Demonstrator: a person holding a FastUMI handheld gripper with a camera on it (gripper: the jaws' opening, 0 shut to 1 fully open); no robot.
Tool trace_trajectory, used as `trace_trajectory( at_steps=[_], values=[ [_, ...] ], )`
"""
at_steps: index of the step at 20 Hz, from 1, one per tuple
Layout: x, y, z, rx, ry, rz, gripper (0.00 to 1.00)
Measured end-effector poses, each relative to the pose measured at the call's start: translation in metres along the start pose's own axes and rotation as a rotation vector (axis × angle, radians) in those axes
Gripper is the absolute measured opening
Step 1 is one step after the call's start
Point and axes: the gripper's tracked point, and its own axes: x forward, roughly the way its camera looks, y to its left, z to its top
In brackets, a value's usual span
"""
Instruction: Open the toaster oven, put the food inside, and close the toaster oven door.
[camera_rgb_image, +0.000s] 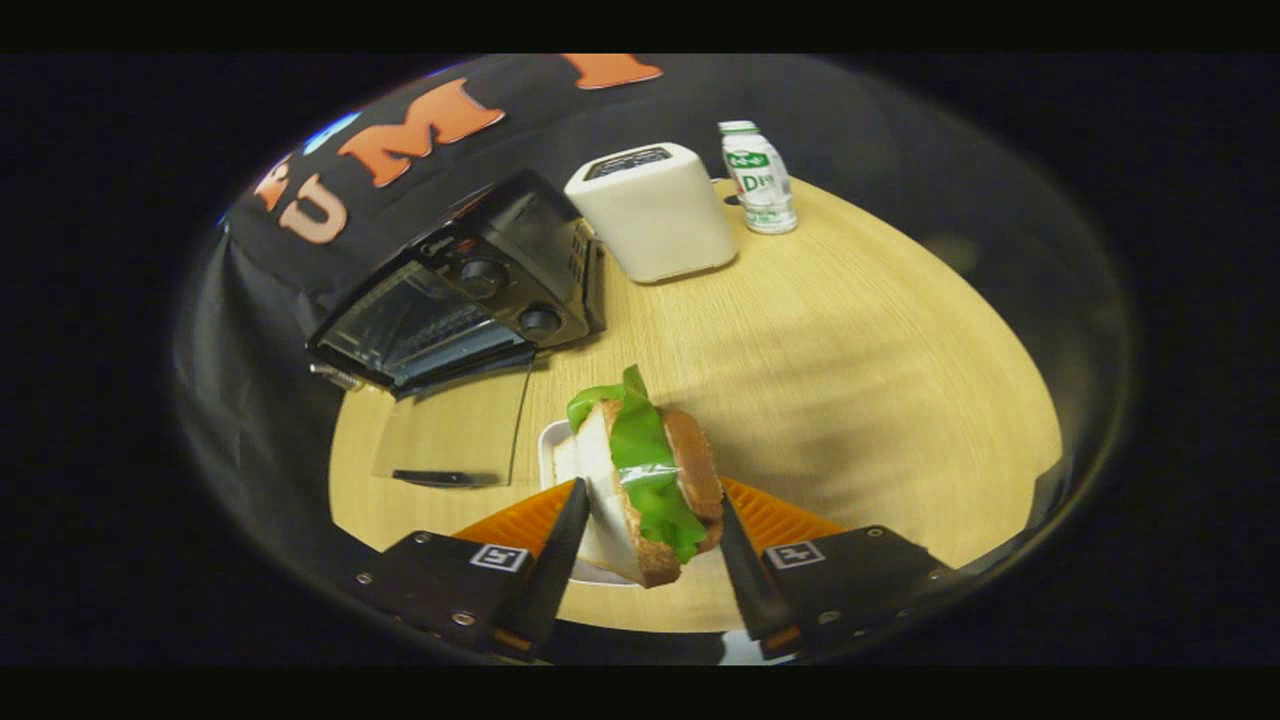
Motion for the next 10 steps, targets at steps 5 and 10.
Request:
trace_trajectory(
  at_steps=[5, 10],
  values=[
    [-0.011, 0.007, 0.029, 0.146, -0.080, 0.020, 0.34],
    [-0.038, 0.044, 0.065, 0.163, -0.168, 0.096, 0.31]
  ],
)
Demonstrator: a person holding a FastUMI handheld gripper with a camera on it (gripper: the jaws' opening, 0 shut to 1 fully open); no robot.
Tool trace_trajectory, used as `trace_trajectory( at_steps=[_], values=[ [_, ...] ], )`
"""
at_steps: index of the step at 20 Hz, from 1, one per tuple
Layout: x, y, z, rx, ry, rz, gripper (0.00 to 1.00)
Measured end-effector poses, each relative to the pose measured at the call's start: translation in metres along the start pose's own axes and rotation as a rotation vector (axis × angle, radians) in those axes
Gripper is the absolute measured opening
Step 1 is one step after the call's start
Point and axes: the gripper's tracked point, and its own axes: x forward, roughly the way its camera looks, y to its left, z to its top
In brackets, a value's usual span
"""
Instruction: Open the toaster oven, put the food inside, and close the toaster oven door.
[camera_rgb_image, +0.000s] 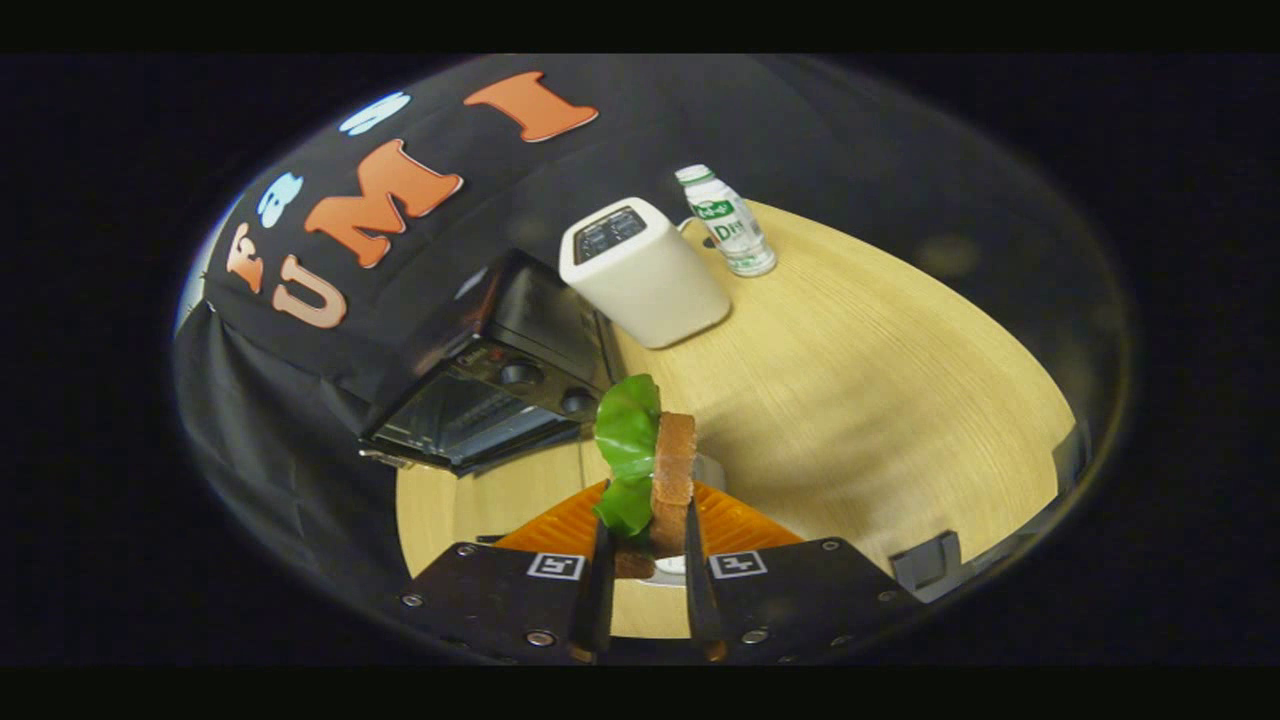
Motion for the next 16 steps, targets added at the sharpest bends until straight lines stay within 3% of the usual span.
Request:
trace_trajectory(
  at_steps=[6, 16],
  values=[
    [0.006, 0.081, 0.012, 0.022, -0.036, 0.169, 0.31],
    [0.070, 0.168, -0.017, 0.019, 0.010, 0.288, 0.31]
  ],
)
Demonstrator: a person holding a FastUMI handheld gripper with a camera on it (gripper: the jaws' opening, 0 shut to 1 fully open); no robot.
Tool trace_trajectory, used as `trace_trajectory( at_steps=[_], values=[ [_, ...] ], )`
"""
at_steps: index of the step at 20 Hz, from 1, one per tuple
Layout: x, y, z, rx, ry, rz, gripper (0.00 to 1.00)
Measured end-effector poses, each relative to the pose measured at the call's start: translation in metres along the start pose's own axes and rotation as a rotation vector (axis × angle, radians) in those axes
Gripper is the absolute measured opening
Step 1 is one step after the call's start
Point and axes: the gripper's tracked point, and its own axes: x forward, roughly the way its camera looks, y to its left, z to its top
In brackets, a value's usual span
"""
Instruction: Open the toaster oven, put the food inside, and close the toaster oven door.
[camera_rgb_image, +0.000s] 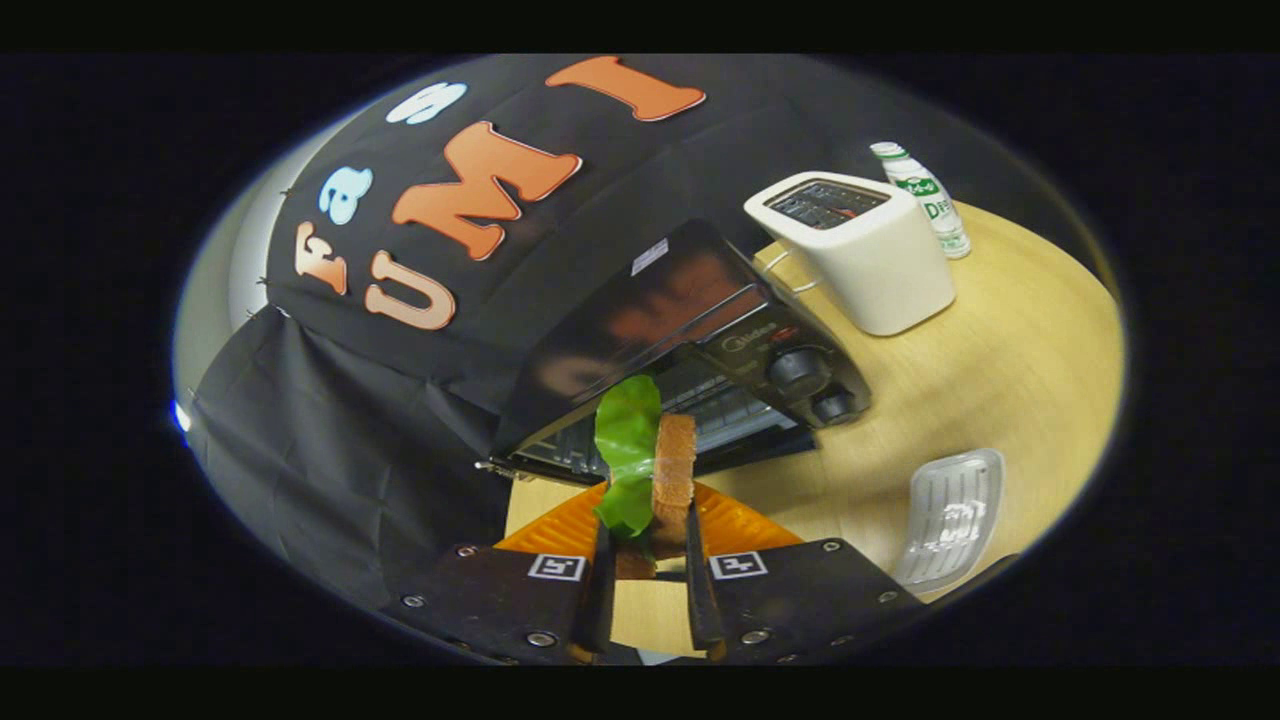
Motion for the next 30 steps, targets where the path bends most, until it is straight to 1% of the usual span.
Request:
trace_trajectory(
  at_steps=[2, 5, 8, 14, 20, 25, 27, 28, 29, 30],
  values=[
    [0.021, 0.004, -0.002, 0.012, -0.012, 0.005, 0.31],
    [0.049, -0.007, -0.013, 0.027, 0.006, -0.032, 0.31],
    [0.062, 0.004, -0.004, 0.056, -0.052, 0.002, 0.31],
    [0.095, -0.004, 0.024, 0.125, -0.174, -0.005, 0.31],
    [0.122, -0.027, 0.033, 0.143, -0.273, -0.081, 0.31],
    [0.128, -0.028, 0.035, 0.037, -0.334, -0.166, 0.31],
    [0.124, -0.031, 0.033, 0.029, -0.307, -0.207, 0.36],
    [0.120, -0.038, 0.033, 0.015, -0.300, -0.243, 0.43],
    [0.116, -0.040, 0.035, -0.005, -0.296, -0.253, 0.49],
    [0.112, -0.044, 0.036, -0.037, -0.285, -0.282, 0.61]
  ],
)
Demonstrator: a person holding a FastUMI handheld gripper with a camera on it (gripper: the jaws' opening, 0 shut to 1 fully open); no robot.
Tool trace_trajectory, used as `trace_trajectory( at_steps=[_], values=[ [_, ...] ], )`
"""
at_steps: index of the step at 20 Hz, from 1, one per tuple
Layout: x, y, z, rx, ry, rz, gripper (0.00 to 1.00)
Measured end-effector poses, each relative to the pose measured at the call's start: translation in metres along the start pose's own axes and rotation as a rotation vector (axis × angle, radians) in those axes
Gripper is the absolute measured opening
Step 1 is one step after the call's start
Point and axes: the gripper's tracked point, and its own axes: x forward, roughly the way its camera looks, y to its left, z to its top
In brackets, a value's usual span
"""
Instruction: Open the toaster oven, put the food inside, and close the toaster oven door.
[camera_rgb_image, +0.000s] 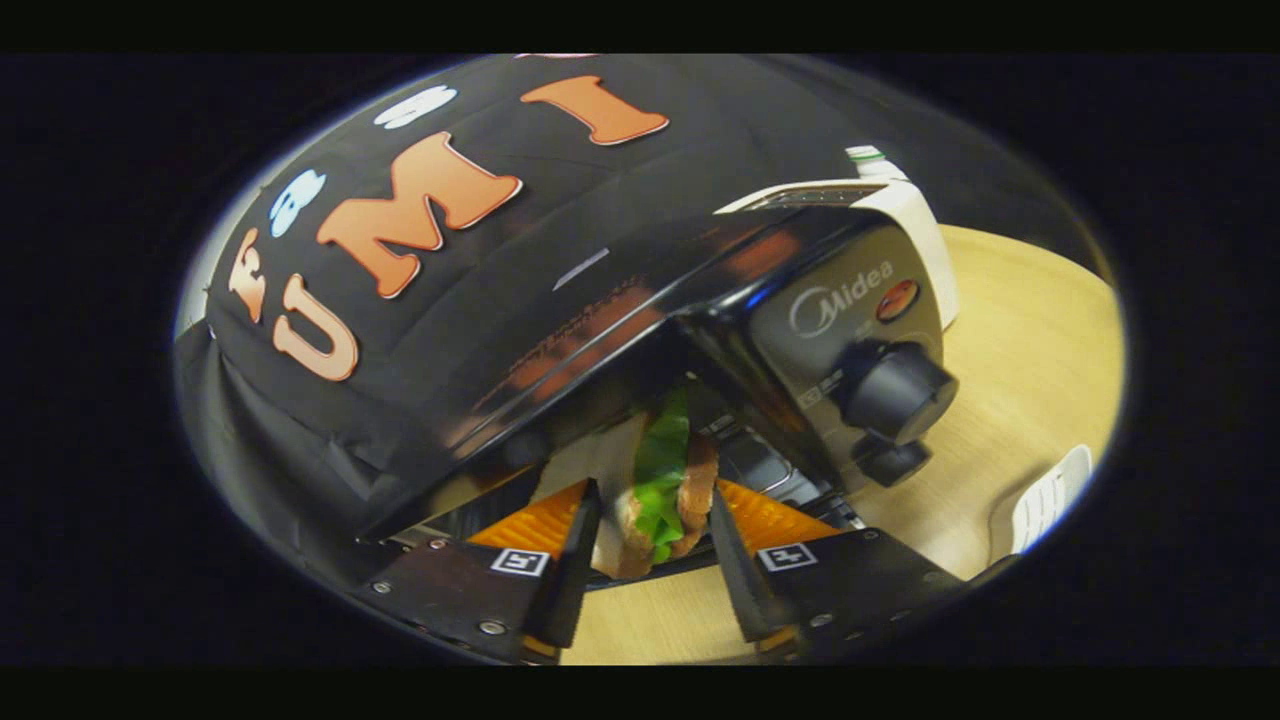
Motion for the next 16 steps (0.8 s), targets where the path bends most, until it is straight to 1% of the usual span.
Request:
trace_trajectory(
  at_steps=[1, 2, 3, 4, 8, 10, 13, 16],
  values=[
    [-0.006, -0.010, -0.002, -0.057, 0.024, -0.040, 0.65],
    [-0.014, -0.015, -0.006, -0.109, 0.056, -0.053, 0.72],
    [-0.023, -0.015, -0.009, -0.150, 0.073, -0.053, 0.76],
    [-0.031, -0.015, -0.011, -0.183, 0.082, -0.046, 0.86],
    [-0.069, -0.017, 0.000, -0.263, 0.085, -0.021, 0.88],
    [-0.087, -0.021, 0.000, -0.298, 0.113, -0.013, 0.89],
    [-0.116, -0.027, -0.012, -0.356, 0.160, 0.014, 0.89],
    [-0.137, -0.034, -0.035, -0.379, 0.211, 0.026, 0.89]
  ],
)
